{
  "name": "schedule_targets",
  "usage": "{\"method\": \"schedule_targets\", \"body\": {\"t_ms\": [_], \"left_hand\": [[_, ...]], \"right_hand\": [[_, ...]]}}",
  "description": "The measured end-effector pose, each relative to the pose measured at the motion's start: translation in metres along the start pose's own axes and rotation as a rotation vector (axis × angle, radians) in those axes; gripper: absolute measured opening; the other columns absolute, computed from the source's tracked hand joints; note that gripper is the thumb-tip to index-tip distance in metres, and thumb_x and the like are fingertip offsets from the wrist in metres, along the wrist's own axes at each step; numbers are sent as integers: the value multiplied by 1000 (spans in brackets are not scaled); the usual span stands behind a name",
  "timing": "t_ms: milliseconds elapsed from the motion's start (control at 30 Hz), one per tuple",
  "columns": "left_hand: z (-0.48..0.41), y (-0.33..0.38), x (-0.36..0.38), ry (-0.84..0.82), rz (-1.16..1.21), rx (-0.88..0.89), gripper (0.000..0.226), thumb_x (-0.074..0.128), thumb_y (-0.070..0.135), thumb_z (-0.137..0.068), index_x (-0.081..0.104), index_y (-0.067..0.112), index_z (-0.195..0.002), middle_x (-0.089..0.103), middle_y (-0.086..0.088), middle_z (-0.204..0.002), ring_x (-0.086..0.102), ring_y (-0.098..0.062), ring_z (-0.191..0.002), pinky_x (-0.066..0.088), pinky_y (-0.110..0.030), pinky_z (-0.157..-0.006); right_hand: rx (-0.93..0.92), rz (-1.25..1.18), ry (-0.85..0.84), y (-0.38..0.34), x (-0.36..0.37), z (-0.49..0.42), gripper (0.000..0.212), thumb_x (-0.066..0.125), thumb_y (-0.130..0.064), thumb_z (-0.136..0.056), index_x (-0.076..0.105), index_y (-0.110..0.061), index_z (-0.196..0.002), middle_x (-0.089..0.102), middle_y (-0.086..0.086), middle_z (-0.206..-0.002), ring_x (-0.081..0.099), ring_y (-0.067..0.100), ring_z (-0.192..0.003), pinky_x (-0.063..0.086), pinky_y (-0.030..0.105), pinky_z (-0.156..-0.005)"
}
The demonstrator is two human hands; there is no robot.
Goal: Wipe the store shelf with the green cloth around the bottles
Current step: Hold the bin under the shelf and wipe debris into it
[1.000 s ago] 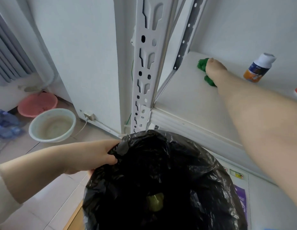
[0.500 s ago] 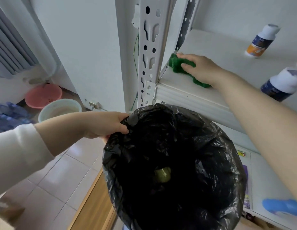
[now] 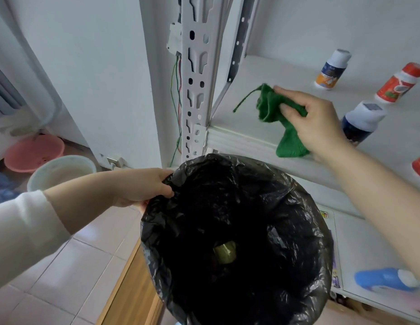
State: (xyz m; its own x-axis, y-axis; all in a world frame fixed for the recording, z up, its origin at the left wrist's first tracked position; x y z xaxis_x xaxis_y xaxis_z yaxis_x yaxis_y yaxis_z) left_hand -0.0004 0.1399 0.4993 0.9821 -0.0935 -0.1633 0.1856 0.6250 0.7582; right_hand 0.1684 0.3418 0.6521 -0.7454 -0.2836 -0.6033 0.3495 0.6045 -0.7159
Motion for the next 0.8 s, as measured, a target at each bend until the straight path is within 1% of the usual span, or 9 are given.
{"method": "schedule_targets", "body": {"t_ms": [67,167,233,333,400,500,600,700,800], "left_hand": [[0,1,1,-7,-5,11,36,43,-4,-89,59,27,-101,75,3,-89,71,-16,-86,58,-29,-69],[1,3,3,-22,-18,20,38,43,-3,-89,59,30,-100,74,3,-91,70,-18,-89,58,-32,-73],[1,4,2,-17,-22,23,38,43,-2,-89,59,30,-100,74,3,-91,70,-18,-89,58,-30,-70],[0,2,2,-11,-4,18,36,43,-3,-90,58,25,-106,74,0,-95,70,-18,-90,58,-31,-70],[0,2,4,-16,4,26,36,43,-3,-90,58,25,-107,74,-1,-98,70,-18,-91,58,-32,-71],[1,4,7,-39,2,49,38,42,-4,-90,58,27,-105,74,3,-95,70,-14,-90,56,-24,-67],[2,4,10,-16,-2,51,38,42,-4,-89,58,25,-108,74,1,-96,70,-17,-91,56,-27,-70],[4,7,19,0,6,66,41,41,-6,-88,61,25,-103,74,0,-93,70,-16,-87,56,-24,-63],[4,14,34,-11,2,87,40,42,-6,-88,61,25,-104,74,2,-95,70,-14,-88,55,-22,-64]], "right_hand": [[134,158,102,23,-15,-25,35,51,-19,-91,56,-28,-124,57,-3,-129,52,12,-110,33,3,-78],[311,353,-61,56,5,-40,40,40,-27,-95,43,-25,-136,41,1,-145,40,23,-129,31,22,-102],[266,398,-180,51,29,-39,42,36,-31,-96,37,-29,-138,31,-4,-150,33,20,-135,26,27,-108],[117,309,-283,18,61,-28,40,42,-30,-95,40,-35,-135,38,-6,-146,61,17,-99,43,18,-81],[31,268,-336,1,74,-12,38,46,-26,-94,45,-35,-131,45,-4,-141,63,13,-75,45,14,-63],[-16,150,-329,-12,72,11,33,50,-18,-92,56,-32,-122,56,-7,-131,56,16,-113,39,18,-89],[-48,121,-325,-17,60,38,31,53,-17,-91,60,-30,-118,60,-10,-125,56,10,-112,40,16,-94],[-22,44,-413,-5,57,76,31,53,-13,-91,62,-25,-117,60,-11,-122,45,-12,-106,29,-6,-87],[52,-93,-309,8,28,97,32,51,-12,-91,61,-26,-118,55,-22,-115,45,-21,-102,27,-7,-86]]}}
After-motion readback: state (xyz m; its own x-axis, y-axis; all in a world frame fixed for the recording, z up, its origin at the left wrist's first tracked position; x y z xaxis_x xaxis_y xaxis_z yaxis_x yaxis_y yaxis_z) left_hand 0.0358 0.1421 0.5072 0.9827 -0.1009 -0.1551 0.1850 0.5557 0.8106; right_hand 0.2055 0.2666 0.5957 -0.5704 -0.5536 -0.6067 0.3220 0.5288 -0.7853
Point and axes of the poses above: each hand's wrist, its own z-axis away from the middle knuckle, its own x-axis out of the palm, y = z × x, the point moved 8 cm from there along -z, towards the middle knuckle
